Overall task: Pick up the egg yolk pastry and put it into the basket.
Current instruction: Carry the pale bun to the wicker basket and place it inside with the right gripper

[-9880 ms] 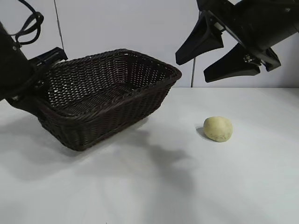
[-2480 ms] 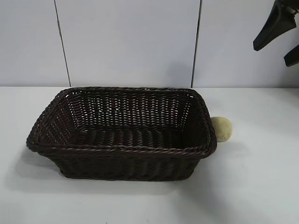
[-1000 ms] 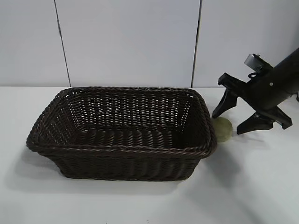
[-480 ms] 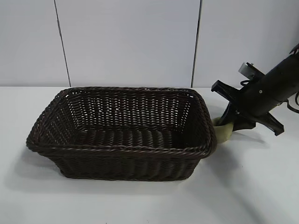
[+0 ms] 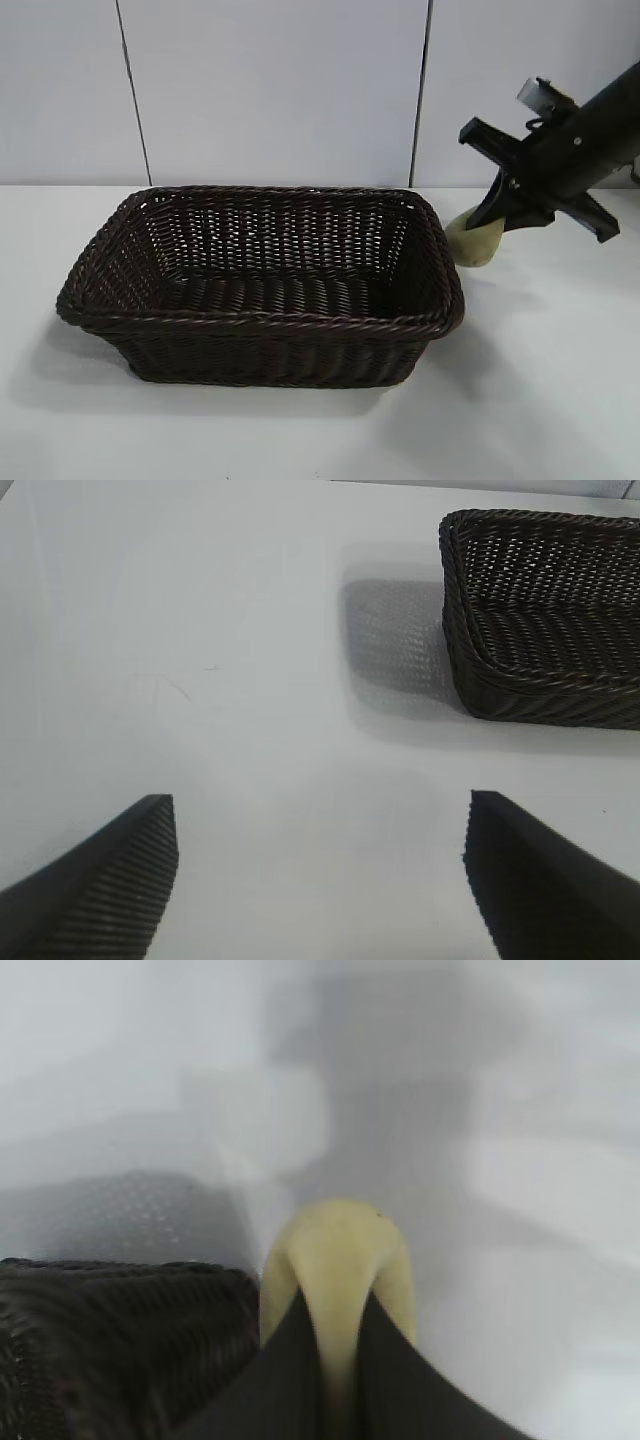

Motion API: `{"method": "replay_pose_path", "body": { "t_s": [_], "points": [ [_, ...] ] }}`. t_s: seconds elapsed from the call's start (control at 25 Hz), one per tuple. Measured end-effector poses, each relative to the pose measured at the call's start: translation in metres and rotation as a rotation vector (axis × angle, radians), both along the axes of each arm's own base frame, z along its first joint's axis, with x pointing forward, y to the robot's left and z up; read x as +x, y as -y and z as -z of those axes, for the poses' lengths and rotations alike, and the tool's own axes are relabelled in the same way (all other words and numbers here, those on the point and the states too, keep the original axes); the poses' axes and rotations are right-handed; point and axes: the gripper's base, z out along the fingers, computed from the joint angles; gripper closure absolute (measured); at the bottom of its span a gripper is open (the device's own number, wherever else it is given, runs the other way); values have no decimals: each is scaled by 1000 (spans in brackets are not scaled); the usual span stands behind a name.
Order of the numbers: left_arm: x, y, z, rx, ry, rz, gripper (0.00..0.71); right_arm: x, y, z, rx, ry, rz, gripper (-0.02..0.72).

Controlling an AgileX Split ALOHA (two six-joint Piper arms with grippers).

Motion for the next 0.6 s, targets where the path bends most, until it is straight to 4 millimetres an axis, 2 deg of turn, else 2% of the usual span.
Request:
{"method": "replay_pose_path", "body": {
  "t_s": [0.2,0.32,0.44,0.6],
  "points": [
    [0,0,0,0,0,0,139,-17,5,-46,-63,82,-2,674],
    [0,0,0,0,0,0,139,-25,4,-64,-67,118,-8,674],
    [0,0,0,0,0,0,139,-29,-5,-71,-61,131,-37,678],
    [0,0,0,0,0,0,139,-35,-39,-72,-54,139,-130,680]
  ]
}}
